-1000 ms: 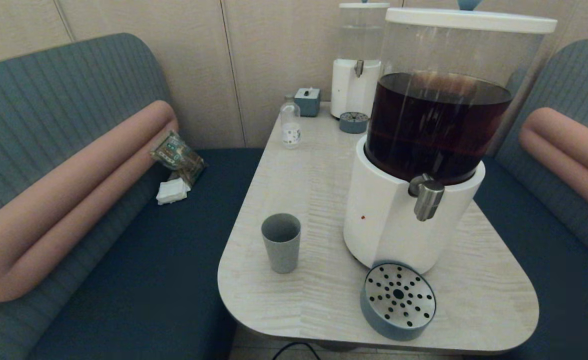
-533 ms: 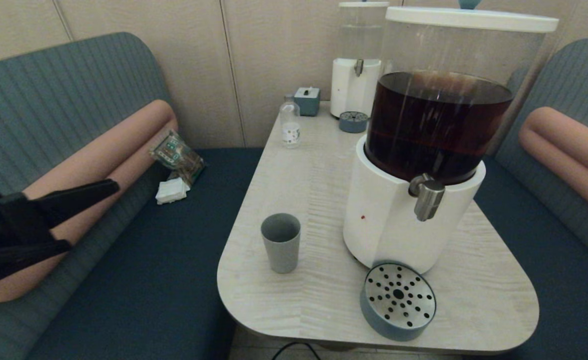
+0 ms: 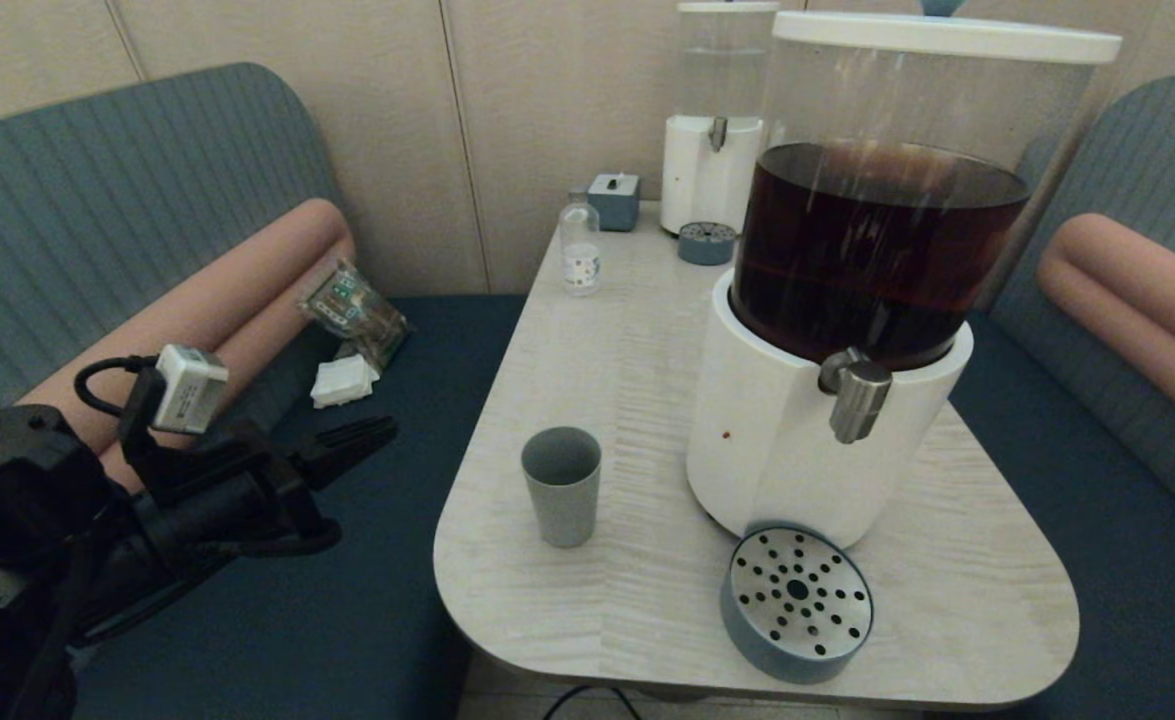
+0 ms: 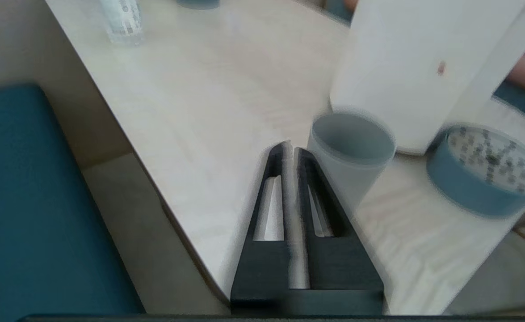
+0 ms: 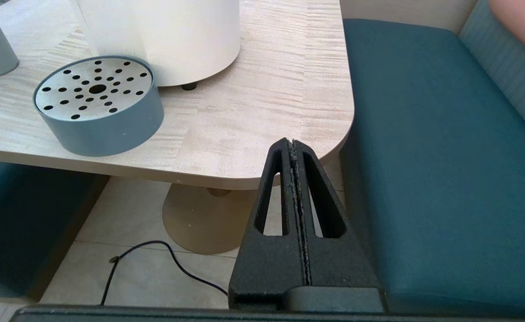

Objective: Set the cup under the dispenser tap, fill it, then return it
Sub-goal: Pick up the cup

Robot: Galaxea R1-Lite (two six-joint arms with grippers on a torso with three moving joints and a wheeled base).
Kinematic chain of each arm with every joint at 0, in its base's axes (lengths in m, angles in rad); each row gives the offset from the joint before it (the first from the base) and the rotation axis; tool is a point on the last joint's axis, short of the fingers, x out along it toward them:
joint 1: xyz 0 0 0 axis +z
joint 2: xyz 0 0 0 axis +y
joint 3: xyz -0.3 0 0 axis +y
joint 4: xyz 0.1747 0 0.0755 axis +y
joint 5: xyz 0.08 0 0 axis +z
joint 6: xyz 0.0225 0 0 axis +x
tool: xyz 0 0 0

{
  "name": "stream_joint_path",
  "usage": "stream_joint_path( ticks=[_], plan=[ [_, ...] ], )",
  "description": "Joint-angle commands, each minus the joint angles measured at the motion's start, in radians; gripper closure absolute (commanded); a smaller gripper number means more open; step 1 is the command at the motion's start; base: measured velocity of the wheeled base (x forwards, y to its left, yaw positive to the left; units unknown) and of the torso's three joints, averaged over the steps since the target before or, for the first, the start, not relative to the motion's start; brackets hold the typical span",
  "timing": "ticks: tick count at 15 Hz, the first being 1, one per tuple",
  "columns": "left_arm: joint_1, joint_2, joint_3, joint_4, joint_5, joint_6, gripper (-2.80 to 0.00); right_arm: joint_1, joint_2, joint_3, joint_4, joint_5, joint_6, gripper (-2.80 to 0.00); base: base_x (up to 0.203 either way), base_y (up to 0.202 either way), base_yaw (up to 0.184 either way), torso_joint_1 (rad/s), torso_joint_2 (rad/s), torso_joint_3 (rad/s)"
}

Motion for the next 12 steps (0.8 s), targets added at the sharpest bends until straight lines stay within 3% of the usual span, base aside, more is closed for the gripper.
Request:
stream_joint_path(
  ticks=[1,4,7,12],
  plan=[
    [0.000,0.075,0.016,-0.014,-0.008,0.002,-2.80,0.000,-0.001,0.000,0.000,0.000,0.000,0.00,0.000,0.000,0.000,0.000,0.00,0.000],
    [0.000,0.131,0.005,-0.014,-0.015,0.008,-2.80,0.000,-0.001,0.000,0.000,0.000,0.000,0.00,0.000,0.000,0.000,0.000,0.00,0.000],
    [-0.001,0.214,-0.009,-0.014,-0.033,0.055,-2.80,0.000,-0.001,0.000,0.000,0.000,0.000,0.00,0.000,0.000,0.000,0.000,0.00,0.000],
    [-0.027,0.345,-0.114,-0.014,-0.123,0.071,-2.80,0.000,-0.001,0.000,0.000,0.000,0.000,0.00,0.000,0.000,0.000,0.000,0.00,0.000]
  ],
)
